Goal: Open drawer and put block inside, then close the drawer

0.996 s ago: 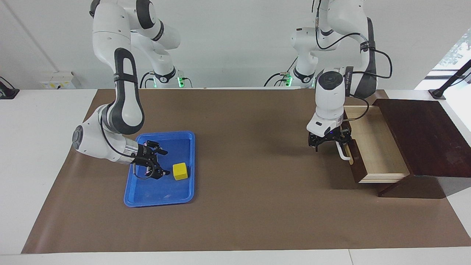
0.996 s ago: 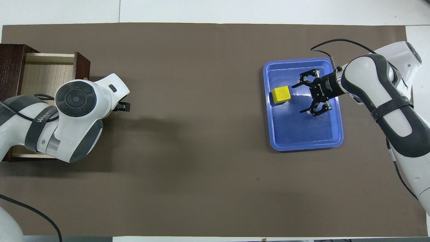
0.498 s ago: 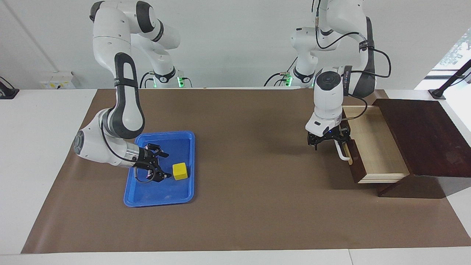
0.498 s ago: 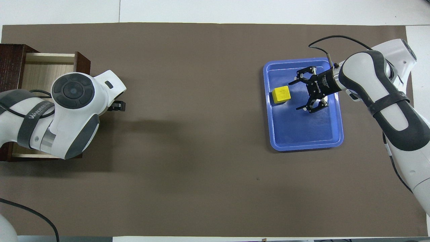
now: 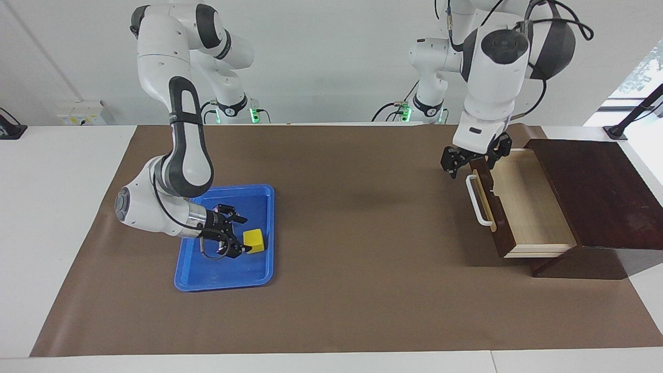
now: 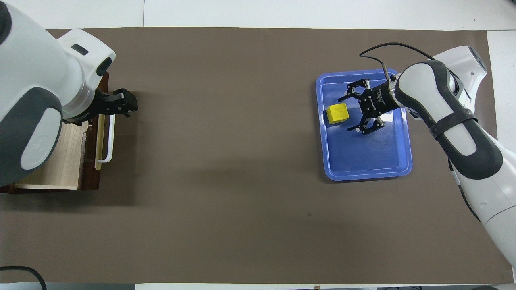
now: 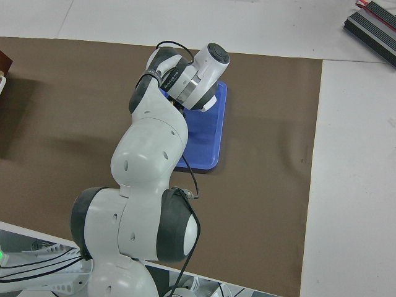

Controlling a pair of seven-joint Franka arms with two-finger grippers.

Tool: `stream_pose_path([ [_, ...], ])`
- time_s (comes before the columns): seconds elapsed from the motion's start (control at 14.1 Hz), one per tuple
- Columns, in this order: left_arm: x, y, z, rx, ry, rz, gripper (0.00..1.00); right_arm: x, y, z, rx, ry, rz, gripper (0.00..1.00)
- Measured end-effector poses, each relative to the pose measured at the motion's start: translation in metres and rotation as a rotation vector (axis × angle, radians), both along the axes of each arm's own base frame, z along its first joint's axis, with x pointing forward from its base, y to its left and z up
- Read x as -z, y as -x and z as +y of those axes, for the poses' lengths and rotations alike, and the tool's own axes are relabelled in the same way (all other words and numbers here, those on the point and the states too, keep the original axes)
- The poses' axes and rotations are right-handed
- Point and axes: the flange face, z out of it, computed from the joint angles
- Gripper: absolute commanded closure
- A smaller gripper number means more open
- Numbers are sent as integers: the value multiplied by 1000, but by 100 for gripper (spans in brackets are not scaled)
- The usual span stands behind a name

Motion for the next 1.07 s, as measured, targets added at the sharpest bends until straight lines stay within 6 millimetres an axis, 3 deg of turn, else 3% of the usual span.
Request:
stream_pose_path([
  [0.14, -14, 22, -40, -156, 37, -29, 0, 1, 0, 0, 2, 1, -1, 3],
  [0.21, -13, 28, -54, -265, 80, -21, 0, 1, -1, -1, 5, 4, -6, 13],
  [0.28, -8, 30, -59, -395, 113, -13, 0, 1, -1, -1, 7, 5, -9, 26],
  [0.57, 34, 17, -53, -885, 180, -58, 0, 1, -2, -1, 7, 6, -10, 100],
  [0.85, 83, 5, -68, -1257, 166, -75, 0, 1, -2, 0, 6, 6, -10, 100],
  [1.07, 105, 8, -97, -1306, 153, -69, 0, -2, -3, 0, 4, 4, -13, 100],
])
